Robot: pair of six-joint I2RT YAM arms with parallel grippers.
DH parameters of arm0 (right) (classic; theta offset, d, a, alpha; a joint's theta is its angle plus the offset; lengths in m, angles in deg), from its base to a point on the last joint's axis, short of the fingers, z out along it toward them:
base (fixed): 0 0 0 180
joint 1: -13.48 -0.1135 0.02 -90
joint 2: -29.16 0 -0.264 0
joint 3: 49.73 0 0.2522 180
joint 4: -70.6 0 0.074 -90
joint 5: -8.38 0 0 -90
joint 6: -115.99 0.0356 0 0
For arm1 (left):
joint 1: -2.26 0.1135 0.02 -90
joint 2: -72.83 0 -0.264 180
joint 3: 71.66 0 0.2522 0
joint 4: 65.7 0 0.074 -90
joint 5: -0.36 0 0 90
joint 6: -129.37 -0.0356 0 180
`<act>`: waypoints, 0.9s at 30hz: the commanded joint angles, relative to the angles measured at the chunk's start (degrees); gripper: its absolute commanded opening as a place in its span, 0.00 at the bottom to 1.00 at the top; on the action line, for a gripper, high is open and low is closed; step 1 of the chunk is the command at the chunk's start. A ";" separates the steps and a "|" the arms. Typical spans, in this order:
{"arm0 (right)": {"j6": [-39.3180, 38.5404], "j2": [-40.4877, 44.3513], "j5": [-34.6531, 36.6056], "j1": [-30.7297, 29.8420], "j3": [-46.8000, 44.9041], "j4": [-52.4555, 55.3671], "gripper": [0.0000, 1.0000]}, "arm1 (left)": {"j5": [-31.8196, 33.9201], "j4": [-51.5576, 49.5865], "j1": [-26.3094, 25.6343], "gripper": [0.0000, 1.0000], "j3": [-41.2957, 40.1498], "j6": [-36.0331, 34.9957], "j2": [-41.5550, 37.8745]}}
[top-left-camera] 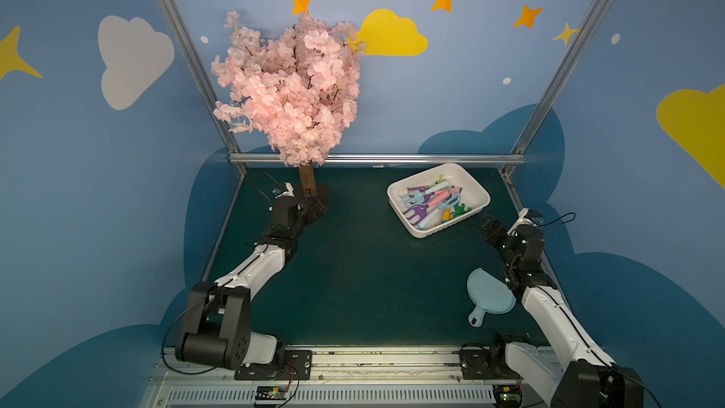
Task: Take the hand rake out of the storage box
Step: Move the storage box to the center of the board.
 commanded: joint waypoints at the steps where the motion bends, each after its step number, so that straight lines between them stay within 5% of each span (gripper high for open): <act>1: 3.17 -2.44 -1.77 0.12 1.27 4.81 0.96 | 0.48 -15.42 -9.70 1.00 12.45 3.25 7.77; 4: 2.95 -6.18 -4.48 2.25 2.28 5.49 0.98 | -1.11 -27.17 -15.01 1.00 27.46 3.41 19.47; 11: -1.36 -10.22 -13.05 1.81 4.50 6.18 0.98 | 0.02 -36.24 -23.76 1.00 49.36 3.41 37.96; 15: -2.40 -9.48 -12.70 1.55 3.95 6.17 0.98 | 1.37 -41.83 -26.50 0.80 59.88 2.80 46.05; 27: -7.86 -5.89 -8.80 -1.10 6.47 12.42 0.98 | 5.45 -44.29 -26.80 0.45 58.37 2.47 46.58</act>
